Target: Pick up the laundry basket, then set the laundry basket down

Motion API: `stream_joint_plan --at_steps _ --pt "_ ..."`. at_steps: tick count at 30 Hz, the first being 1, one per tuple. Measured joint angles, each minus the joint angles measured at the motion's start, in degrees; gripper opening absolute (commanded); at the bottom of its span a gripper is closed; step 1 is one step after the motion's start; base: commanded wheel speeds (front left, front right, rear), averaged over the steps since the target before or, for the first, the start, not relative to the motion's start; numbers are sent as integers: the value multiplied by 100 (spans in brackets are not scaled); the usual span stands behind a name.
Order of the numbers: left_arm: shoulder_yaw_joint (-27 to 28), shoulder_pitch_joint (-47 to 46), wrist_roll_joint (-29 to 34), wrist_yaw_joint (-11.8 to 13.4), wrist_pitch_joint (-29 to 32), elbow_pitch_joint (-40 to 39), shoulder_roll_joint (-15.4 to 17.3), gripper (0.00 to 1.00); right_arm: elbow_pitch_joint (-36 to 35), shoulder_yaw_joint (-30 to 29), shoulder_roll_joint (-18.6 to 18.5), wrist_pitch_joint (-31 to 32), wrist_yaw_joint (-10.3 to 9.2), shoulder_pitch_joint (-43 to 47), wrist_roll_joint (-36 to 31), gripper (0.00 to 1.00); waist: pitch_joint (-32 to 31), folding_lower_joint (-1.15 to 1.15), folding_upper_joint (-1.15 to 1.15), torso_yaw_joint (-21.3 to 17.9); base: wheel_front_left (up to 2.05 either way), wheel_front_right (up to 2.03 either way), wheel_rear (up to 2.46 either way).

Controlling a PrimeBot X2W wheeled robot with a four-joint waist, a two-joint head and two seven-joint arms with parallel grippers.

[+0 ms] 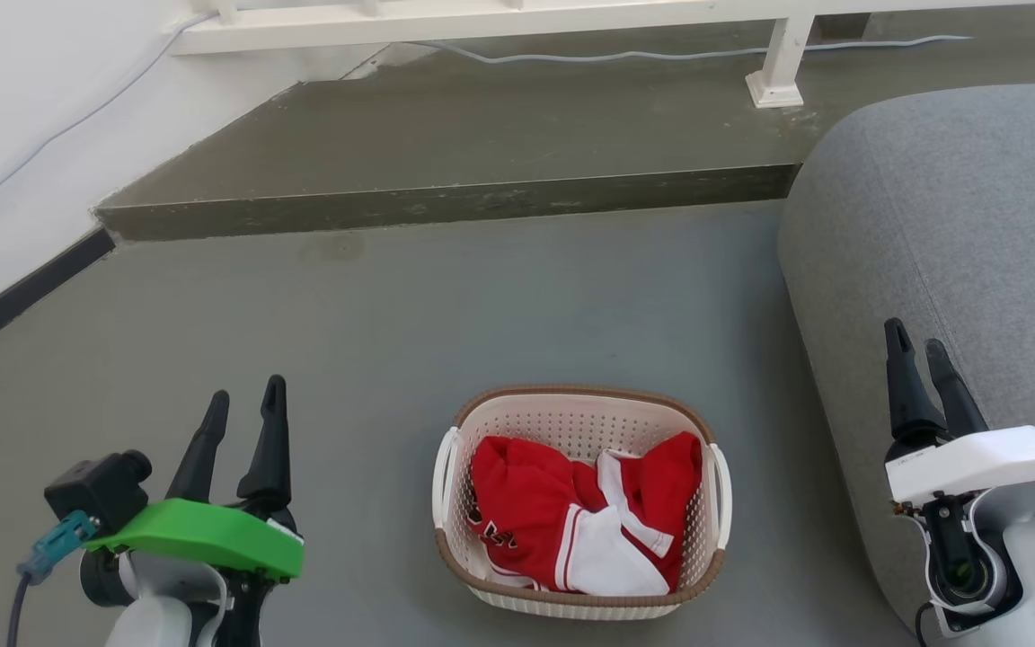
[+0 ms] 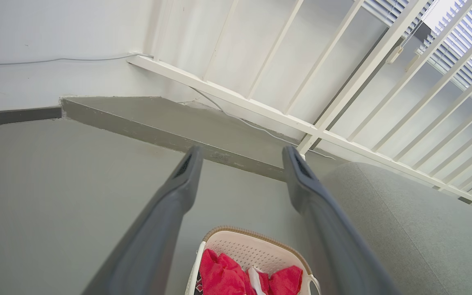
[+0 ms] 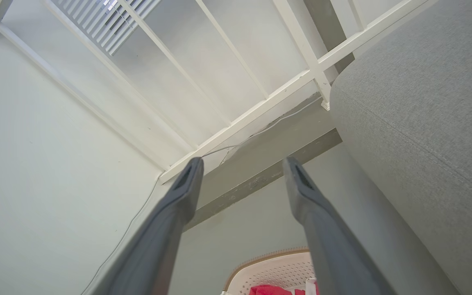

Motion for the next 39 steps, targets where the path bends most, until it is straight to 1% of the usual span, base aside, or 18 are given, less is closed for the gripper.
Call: stream_joint_plan --at_steps 34,39 --pt "-342 -136 2360 -10 -582 -267 -65 100 -32 153 59 -573 2 -90 -2232 100 21 0 0 -5 0 0 0" --pt "-338 -144 2377 -29 -582 -278 -68 100 -9 125 88 -580 9 -104 -2262 100 32 0 0 -2 0 0 0"
